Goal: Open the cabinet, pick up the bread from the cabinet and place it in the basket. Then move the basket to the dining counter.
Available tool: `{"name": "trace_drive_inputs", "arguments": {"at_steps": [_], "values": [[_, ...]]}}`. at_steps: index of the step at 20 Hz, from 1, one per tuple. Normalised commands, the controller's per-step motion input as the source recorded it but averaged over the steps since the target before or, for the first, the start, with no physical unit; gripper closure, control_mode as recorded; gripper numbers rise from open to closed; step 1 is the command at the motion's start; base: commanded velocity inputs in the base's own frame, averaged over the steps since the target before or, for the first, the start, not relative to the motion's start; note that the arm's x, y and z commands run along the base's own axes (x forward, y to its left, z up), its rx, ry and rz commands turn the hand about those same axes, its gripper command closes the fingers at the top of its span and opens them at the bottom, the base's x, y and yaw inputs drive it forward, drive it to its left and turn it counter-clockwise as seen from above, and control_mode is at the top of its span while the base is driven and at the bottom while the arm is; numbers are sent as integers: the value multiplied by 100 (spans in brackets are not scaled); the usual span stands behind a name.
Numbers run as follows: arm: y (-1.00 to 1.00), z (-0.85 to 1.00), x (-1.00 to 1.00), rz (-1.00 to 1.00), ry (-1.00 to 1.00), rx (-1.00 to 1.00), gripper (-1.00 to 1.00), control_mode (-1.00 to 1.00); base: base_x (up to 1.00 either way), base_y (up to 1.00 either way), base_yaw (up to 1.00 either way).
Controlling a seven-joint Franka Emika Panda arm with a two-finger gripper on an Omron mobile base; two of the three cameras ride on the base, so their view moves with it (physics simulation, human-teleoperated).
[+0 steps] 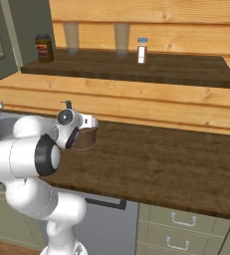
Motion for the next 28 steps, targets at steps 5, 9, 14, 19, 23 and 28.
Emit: {"name": "trace_drive_inputs", "arguments": {"at_steps": [5,9,14,19,23,28], "values": [[-10,82,-9,-31,13,1,-100,-100,0,0,0],[0,89,-3,-30,23,10,-100,-100,0,0,0],[0,50,-5,-24,38,22,-100,-100,0,0,0],[0,-28,9,-13,40,23,-100,-100,0,0,0],[4,-59,9,-3,13,19,-100,-100,0,0,0],[25,-53,0,-2,2,14,-100,-100,0,0,0]]}}
